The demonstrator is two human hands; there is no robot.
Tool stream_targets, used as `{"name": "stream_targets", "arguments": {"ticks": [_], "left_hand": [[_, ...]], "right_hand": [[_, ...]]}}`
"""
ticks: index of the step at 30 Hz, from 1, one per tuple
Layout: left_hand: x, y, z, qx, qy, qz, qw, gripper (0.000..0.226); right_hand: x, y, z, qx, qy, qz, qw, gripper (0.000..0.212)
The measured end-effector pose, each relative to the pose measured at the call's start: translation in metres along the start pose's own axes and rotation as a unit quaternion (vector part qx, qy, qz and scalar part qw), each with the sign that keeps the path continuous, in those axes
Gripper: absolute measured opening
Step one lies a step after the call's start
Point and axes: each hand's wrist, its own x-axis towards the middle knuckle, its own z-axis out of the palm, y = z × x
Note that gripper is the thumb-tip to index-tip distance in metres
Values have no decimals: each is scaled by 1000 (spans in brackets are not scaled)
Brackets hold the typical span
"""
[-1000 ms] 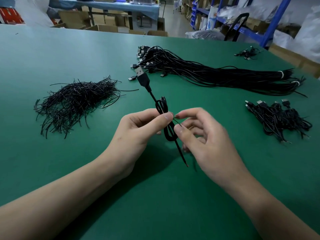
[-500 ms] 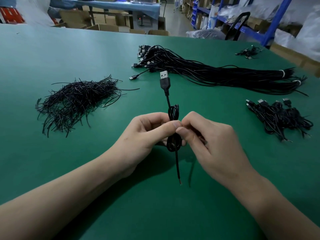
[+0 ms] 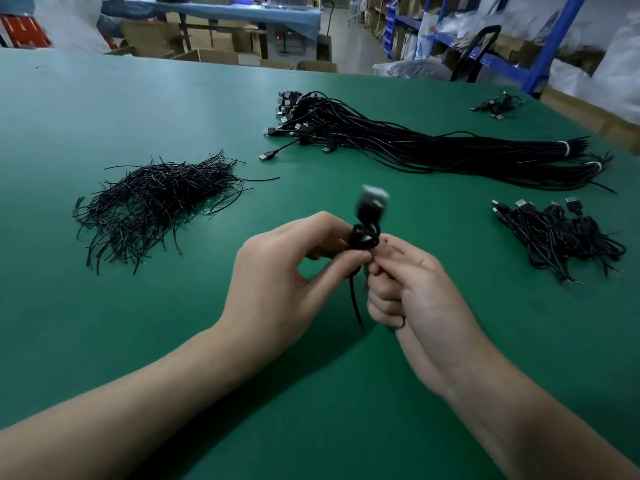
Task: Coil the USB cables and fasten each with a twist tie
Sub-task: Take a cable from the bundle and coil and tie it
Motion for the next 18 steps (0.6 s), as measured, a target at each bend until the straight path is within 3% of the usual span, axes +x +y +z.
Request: {"name": "stream_targets", "arguments": {"ticks": [4,6,8,10,13,16,18], "left_hand": [[3,-9,-5,170,19,167,971,15],[6,-9,-6,168,1,184,968,16],[5,-8,-5,96,-27,121,988,18],[4,-6,-6,-17,-31,-28,999,24],[7,-2,-6,-196,-88,-250,944,46],[5,2,-5,-252,-190,-294,902,47],[6,3,-4,-280,-186,-296,894,36]], "right_hand": [[-1,-4,3,70,-23,52,996,42],[0,-5,1,57,-12,42,997,43],[2,-5,-3,-8,9,-15,1000,34],[4,-5,-8,-111,31,-102,988,32],[3,-3,-11,-272,57,-216,936,37],[-1,-2,-8,-364,69,-276,887,35],[-1,-2,-8,-379,79,-277,879,34]]}}
